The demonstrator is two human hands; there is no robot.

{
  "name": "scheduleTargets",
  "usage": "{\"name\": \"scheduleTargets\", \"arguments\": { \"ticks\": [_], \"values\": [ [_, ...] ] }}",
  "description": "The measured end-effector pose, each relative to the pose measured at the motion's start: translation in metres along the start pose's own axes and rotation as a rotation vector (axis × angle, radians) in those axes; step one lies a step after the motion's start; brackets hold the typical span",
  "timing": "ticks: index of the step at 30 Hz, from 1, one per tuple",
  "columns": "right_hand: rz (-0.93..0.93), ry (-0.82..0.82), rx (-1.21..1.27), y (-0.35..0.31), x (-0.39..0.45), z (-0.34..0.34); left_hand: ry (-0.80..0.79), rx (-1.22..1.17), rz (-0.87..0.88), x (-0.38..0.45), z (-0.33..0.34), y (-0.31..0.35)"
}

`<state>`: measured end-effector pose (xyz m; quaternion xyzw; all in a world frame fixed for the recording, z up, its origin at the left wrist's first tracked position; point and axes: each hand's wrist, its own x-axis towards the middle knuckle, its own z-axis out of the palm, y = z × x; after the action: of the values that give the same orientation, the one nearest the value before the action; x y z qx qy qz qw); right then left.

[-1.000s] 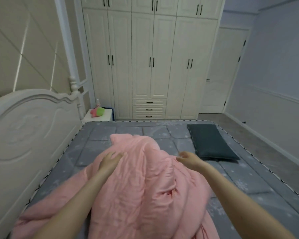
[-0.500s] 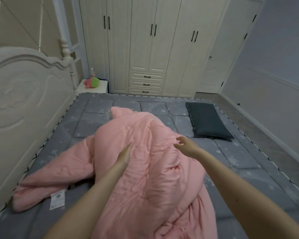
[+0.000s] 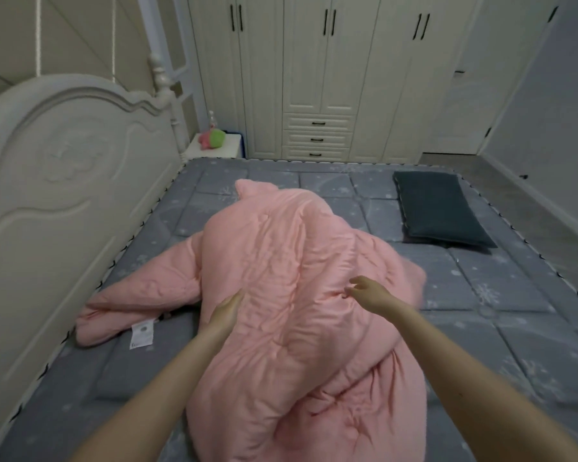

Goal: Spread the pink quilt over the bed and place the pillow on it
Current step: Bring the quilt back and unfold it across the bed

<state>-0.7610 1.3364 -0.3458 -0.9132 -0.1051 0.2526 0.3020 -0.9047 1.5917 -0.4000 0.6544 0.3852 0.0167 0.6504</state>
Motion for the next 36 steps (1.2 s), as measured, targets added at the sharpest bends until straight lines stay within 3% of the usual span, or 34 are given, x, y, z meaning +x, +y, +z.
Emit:
{"name": "scheduleTargets", "arguments": {
  "ticks": [8,14,22,31,36],
  "values": [
    [-0.143,-0.127,-0.026,0.037,0.019,0.004,0.255,0.000,0.025,-0.041,0.026,-0.047],
    [-0.217,-0.261,-0.140,0.019,0.024,0.056,0.414,-0.058,-0.006,-0.062,0.006,-0.072],
    [-0.287,-0.375,-0.296,-0.039,0.050,0.135,0.431,-0.042,0.002,-0.007,-0.056,-0.086],
    [-0.374,-0.321,-0.607,-0.116,0.132,0.201,0.370,-0.003,-0.020,0.096,-0.131,-0.082],
    [-0.387,-0.400,-0.794,-0.128,0.164,0.264,0.353,0.003,-0.051,0.141,-0.169,-0.112]
  ]
}}
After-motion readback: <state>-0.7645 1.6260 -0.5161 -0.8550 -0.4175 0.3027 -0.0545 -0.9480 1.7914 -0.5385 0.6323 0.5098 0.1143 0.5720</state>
